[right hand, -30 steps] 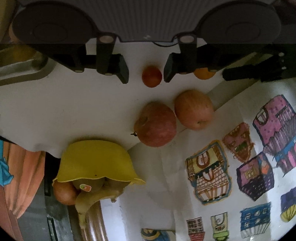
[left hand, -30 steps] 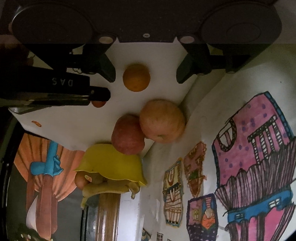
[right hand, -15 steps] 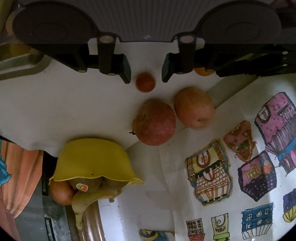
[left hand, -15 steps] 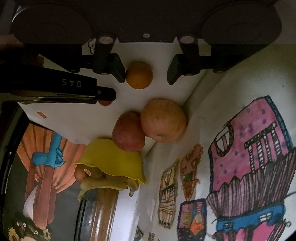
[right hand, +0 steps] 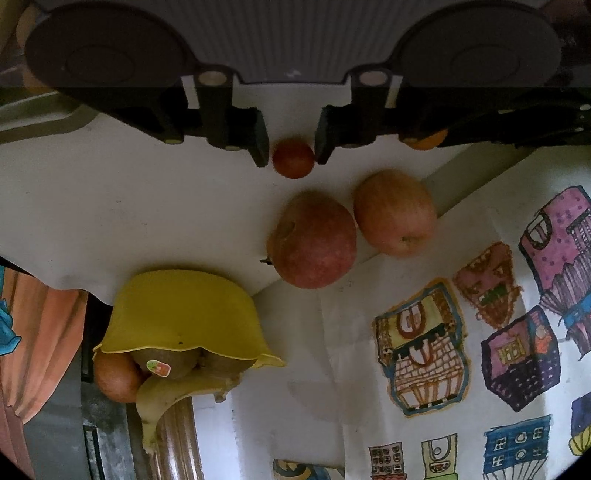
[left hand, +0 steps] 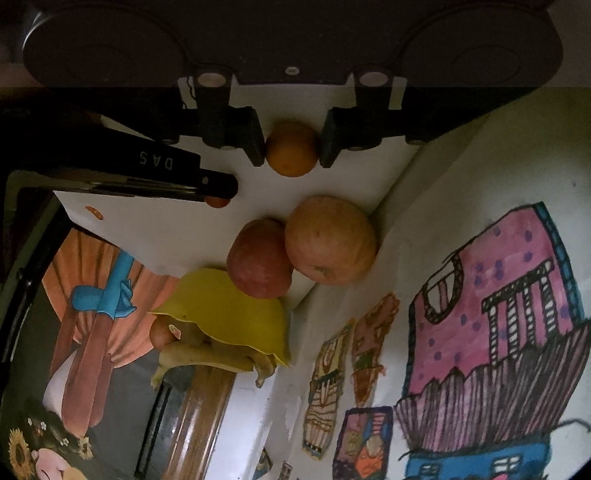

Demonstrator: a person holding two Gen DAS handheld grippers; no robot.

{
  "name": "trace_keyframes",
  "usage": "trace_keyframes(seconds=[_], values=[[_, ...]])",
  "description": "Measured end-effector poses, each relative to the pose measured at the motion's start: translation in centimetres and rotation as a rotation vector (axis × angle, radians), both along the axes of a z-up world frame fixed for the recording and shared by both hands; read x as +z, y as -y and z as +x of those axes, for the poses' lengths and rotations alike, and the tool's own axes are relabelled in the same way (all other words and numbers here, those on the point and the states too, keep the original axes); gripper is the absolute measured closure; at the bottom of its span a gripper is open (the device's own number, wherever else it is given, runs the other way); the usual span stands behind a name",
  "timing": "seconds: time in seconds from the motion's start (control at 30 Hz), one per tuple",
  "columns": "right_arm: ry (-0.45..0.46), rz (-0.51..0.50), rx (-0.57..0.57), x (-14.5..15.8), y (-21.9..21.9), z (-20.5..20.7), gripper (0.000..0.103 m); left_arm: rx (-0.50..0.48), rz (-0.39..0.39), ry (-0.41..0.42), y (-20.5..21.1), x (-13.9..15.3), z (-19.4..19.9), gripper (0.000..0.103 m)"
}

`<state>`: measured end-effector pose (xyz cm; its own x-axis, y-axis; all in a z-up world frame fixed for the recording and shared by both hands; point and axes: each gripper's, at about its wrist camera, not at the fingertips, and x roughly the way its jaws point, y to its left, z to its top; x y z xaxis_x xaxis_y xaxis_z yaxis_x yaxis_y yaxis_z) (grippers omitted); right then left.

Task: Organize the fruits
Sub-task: 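Grasp a red cherry tomato with the right tool while the left tool grasps a small orange, then carry the tomato and orange over the metal tray and lower them in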

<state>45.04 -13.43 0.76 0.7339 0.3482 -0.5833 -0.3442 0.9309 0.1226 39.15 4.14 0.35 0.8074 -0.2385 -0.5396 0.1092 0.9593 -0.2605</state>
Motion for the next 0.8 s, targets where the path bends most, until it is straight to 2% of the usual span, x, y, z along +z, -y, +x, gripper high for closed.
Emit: trace_keyframes(seconds=[0.47, 0.8], values=[[0.017, -0.057, 0.014, -0.03, -0.73, -0.41, 0.075, 0.016, -0.007, 0.002, -0.17, 0.17, -0.18, 0.069], [0.018, -0.061, 0.015, -0.07, -0.69, -0.42, 0.075, 0.022, -0.008, 0.01, -0.29, 0.22, -0.36, 0.069]])
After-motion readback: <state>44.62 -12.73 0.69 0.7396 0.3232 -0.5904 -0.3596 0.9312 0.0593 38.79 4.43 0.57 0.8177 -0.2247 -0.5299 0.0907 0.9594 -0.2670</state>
